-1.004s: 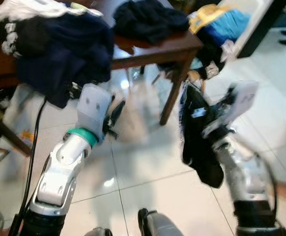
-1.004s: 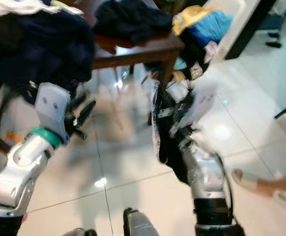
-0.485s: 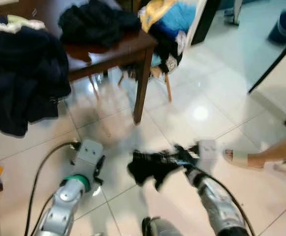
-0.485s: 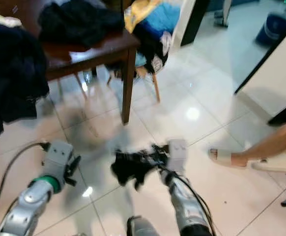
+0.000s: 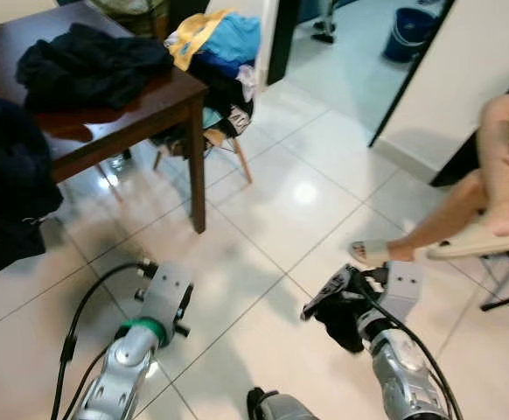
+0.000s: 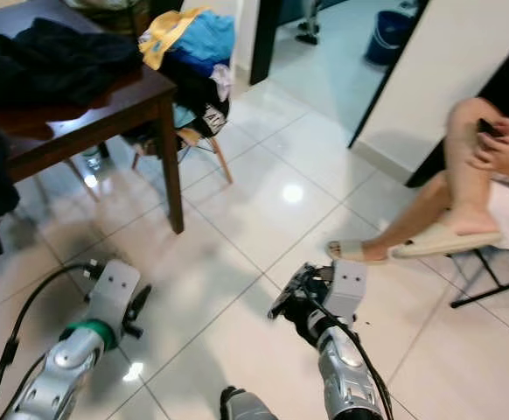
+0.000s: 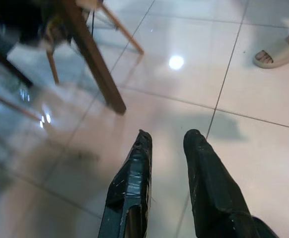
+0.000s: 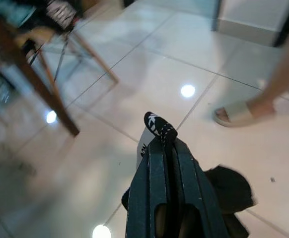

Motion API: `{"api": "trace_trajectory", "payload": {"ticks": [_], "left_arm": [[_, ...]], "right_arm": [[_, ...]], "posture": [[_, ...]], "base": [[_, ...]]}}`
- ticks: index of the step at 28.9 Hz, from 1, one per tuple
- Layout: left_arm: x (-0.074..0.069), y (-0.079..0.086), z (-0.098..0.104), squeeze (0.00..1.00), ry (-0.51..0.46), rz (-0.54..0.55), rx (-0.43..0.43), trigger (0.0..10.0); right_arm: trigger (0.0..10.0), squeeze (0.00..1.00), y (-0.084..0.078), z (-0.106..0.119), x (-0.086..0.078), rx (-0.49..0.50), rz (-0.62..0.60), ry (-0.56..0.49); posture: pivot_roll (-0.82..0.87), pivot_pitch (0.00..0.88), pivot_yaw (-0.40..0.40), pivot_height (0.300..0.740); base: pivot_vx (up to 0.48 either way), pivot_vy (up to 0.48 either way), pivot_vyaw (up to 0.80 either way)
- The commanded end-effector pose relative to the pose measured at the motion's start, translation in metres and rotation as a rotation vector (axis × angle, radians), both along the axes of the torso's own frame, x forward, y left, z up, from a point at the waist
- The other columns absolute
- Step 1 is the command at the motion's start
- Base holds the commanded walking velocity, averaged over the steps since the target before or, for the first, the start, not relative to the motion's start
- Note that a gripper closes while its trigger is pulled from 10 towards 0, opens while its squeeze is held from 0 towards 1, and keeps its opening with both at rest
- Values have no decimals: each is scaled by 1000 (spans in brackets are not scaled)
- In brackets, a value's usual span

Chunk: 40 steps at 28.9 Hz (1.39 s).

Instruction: Hang hanger

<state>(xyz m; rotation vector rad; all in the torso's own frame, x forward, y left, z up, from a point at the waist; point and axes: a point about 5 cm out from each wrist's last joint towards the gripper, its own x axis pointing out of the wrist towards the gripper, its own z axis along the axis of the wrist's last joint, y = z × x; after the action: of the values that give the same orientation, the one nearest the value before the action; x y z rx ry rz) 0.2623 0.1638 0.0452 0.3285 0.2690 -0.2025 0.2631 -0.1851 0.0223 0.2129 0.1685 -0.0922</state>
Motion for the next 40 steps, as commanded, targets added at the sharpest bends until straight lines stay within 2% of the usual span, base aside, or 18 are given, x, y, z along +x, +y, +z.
{"api": "trace_trajectory", "payload": {"ticks": [1, 2, 4, 7, 10, 12, 13, 14, 16, 18, 20, 25, 30, 36, 40], "left_arm": [[4, -4, 4, 0, -25, -30, 13, 10000], [8, -6, 9, 0, -46, -52, 18, 10000], [8, -6, 9, 0, -46, -52, 18, 10000], [22, -10, 26, 0, -124, -25, -17, 10000], [24, -16, 33, 0, -148, -68, -13, 10000], [24, -16, 33, 0, -148, -68, -13, 10000], [23, -24, 41, 0, -143, -145, -24, 10000], [23, -24, 41, 0, -143, -145, -24, 10000], [28, -25, 55, 0, -176, -146, -61, 10000], [28, -25, 55, 0, -176, -146, -61, 10000], [35, -22, 66, 0, -234, -124, -52, 10000], [41, -18, 77, 0, -288, -117, -43, 10000], [43, -16, 80, 0, -304, -113, -43, 10000], [41, -18, 80, 0, -289, -112, -74, 10000], [40, -24, 81, 0, -275, -105, -135, 10000]], "right_arm": [[10000, 0, 0, -6, -4, -5, -19, 15], [10000, 0, 2, -4, -2, -11, -14, -1], [10000, 0, 2, -4, -2, -11, -14, -1], [10000, 0, 7, 10, 7, -36, 29, -64], [10000, 0, 6, 23, 13, -66, 57, -118], [10000, 0, 6, 23, 13, -66, 57, -118], [10000, 0, 1, 37, 18, -111, 79, -174], [10000, 0, 1, 37, 18, -111, 79, -174], [10000, 0, -3, 53, 22, -148, 96, -233], [10000, 0, -3, 53, 22, -148, 96, -233], [10000, 0, -2, 65, 22, -165, 128, -277], [10000, 0, -2, 71, 19, -173, 163, -295], [10000, 0, -2, 71, 20, -151, 134, -290], [10000, 0, 1, 73, 20, -140, 117, -292], [10000, 0, 4, 76, 20, -152, 128, -300]], "posture": [[-5, 14, 40, 740], [-11, 11, 46, 740], [-11, 11, 46, 740], [-18, 6, 56, 740], [-18, 8, 56, 740], [-18, 8, 56, 740], [-17, 13, 52, 740], [-17, 13, 52, 740], [-25, 16, 51, 740], [-25, 16, 51, 740], [-32, 15, 51, 740], [-36, 16, 51, 740], [-38, 20, 52, 740], [-37, 19, 54, 740], [-38, 19, 53, 740]], "base": [[0, 0, -744], [0, 0, -744], [0, 0, -744], [0, 0, -744], [0, 0, -744], [0, 0, -744], [0, 0, -744], [0, 0, -744], [0, 0, -744], [0, 0, -744], [0, 0, -744], [0, 0, -746], [0, 0, -744], [0, 0, -744], [0, 0, -744]]}}
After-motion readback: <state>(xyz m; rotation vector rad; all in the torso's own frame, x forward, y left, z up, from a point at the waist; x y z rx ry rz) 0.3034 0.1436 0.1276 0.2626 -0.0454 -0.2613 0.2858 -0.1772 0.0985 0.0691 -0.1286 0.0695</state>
